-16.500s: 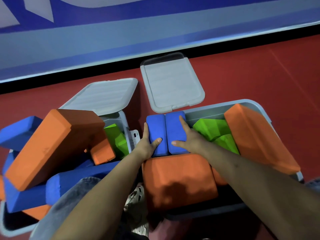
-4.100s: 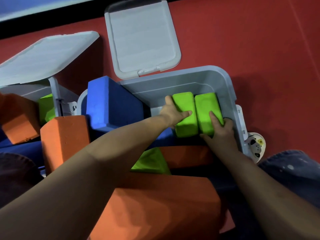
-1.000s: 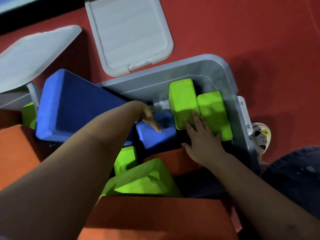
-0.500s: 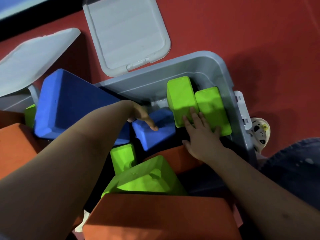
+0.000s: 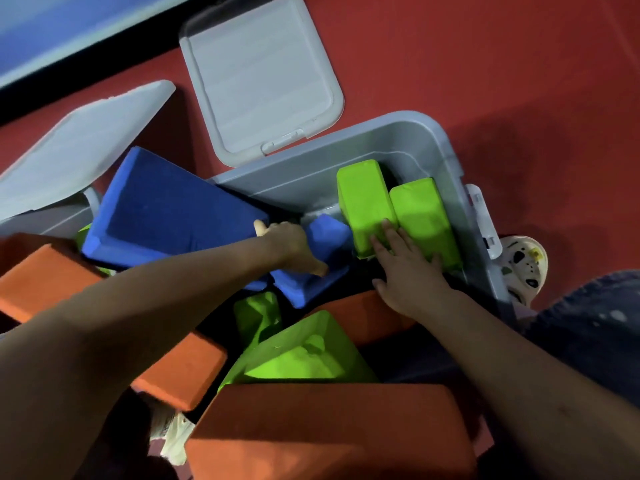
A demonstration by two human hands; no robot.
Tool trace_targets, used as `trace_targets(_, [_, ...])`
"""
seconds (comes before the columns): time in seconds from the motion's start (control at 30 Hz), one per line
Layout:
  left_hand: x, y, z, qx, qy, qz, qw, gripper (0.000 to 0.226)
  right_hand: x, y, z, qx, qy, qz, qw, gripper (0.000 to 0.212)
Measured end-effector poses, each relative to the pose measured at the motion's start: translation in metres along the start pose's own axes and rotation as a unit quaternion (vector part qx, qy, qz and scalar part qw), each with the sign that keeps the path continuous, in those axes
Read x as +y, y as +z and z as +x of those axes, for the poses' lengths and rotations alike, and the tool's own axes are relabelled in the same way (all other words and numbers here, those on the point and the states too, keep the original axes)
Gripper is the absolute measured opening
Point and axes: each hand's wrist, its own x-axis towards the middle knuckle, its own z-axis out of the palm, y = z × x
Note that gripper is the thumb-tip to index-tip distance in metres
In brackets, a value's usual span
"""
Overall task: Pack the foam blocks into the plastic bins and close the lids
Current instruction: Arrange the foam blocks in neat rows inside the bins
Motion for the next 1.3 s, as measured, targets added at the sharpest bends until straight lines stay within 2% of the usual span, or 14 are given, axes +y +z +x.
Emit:
trace_targets(0.07, [-0.004, -0.008, -0.012, 0.023, -0.032, -0.047, 0.998, 0.093, 0.000, 0.000, 0.000, 0.000, -0.004, -0.005, 1.000, 0.077])
trace_targets(0.17, [-0.014, -0.026, -0.021, 0.073, -0.066, -0.171, 0.980, 0.099, -0.002, -0.001, 0.000, -0.008, -0.007, -0.012, 1.000, 0.076])
trace_targets(0.27, [-0.016, -0.032, -0.027, 0.123, -0.052, -0.189, 0.973, 0.112, -0.002, -0.004, 0.000, -0.021, -0.003, -0.011, 1.000, 0.075])
trace_targets(0.33, [-0.013, -0.021, -0.027, 0.118, -0.047, -0.192, 0.973, 0.115, -0.003, -0.006, 0.000, -0.022, -0.003, -0.008, 1.000, 0.075])
trace_targets(0.4, [-0.009, -0.006, -0.023, 0.103, -0.076, -0.224, 0.966, 0.118, -0.003, -0.006, -0.001, -0.015, -0.005, -0.002, 1.000, 0.071])
trace_targets(0.53, [0.001, 0.010, -0.017, 0.106, -0.114, -0.280, 0.947, 0.120, -0.002, -0.006, -0.002, -0.008, -0.011, -0.001, 1.000, 0.066])
trace_targets(0.63, [0.006, 0.013, -0.012, 0.075, -0.133, -0.351, 0.924, 0.120, -0.003, -0.007, -0.001, -0.007, -0.013, 0.003, 1.000, 0.062])
trace_targets(0.8, [0.002, 0.008, -0.005, 0.044, -0.115, -0.428, 0.895, 0.120, -0.004, -0.013, 0.003, -0.010, -0.015, 0.021, 1.000, 0.058])
trace_targets(0.9, [0.008, 0.003, -0.003, 0.079, -0.130, -0.456, 0.877, 0.119, -0.005, -0.015, 0.003, 0.072, 0.003, 0.061, 0.995, 0.055])
trace_targets(0.97, [0.017, 0.001, 0.000, 0.073, -0.121, -0.467, 0.873, 0.117, -0.001, -0.016, 0.004, 0.134, 0.040, 0.075, 0.987, 0.059])
trace_targets(1.1, [0.019, -0.006, 0.004, 0.042, -0.105, -0.488, 0.865, 0.103, 0.016, -0.006, 0.007, 0.148, 0.118, 0.109, 0.976, 0.091])
trace_targets(1.23, [-0.002, -0.012, 0.008, 0.122, -0.100, -0.491, 0.857, 0.078, 0.036, 0.009, 0.015, 0.136, 0.105, 0.154, 0.973, 0.120])
trace_targets(1.3, [-0.010, -0.011, 0.010, 0.089, -0.090, -0.535, 0.835, 0.087, 0.038, 0.010, 0.019, 0.154, 0.098, 0.189, 0.965, 0.118])
